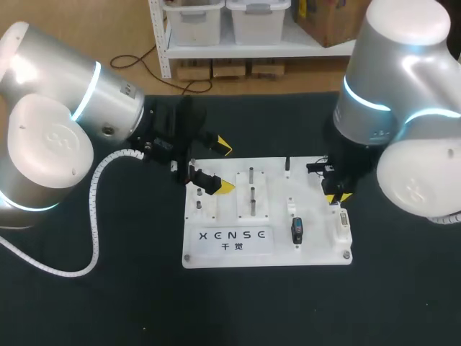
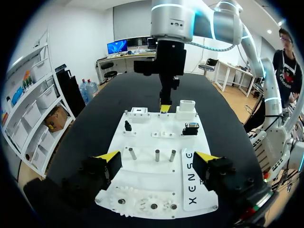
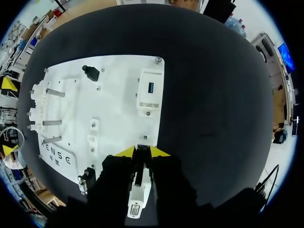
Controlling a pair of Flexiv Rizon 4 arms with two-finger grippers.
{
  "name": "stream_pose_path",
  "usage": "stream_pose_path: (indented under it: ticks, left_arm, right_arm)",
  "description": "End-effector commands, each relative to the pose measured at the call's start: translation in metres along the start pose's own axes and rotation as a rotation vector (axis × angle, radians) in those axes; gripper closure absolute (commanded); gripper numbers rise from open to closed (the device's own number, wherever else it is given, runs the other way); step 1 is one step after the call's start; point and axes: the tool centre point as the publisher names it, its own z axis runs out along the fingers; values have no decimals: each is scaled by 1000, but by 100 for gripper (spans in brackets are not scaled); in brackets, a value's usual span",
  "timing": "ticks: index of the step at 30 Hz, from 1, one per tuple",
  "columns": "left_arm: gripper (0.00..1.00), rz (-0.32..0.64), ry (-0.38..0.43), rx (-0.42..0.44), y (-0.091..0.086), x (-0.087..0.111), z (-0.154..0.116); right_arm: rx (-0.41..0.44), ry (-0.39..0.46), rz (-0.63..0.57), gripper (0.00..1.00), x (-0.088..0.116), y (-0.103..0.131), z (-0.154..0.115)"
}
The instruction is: Insert the Ethernet cable into its matching sockets.
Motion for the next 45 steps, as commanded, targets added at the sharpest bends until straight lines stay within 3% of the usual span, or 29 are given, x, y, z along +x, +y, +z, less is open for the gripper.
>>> stream_pose_path:
  ticks: [1,18,19,21,38,45]
  left_arm:
    - [0,0,4,1,1,0,1]
    - [0,0,4,1,1,0,1]
    - [0,0,4,1,1,0,1]
    - [0,0,4,1,1,0,1]
    - [0,0,4,1,1,0,1]
    - [0,0,4,1,1,0,1]
  right_arm:
    - [-3,2,-2,100,-3,1,20]
    - [-10,-5,-18,100,-4,4,13]
    - [-12,-6,-21,82,-4,4,11]
    - [-12,-11,-23,0,-6,4,6]
    - [-2,-97,-23,0,-24,2,-46]
    - [-48,-153,-20,0,-34,2,-65]
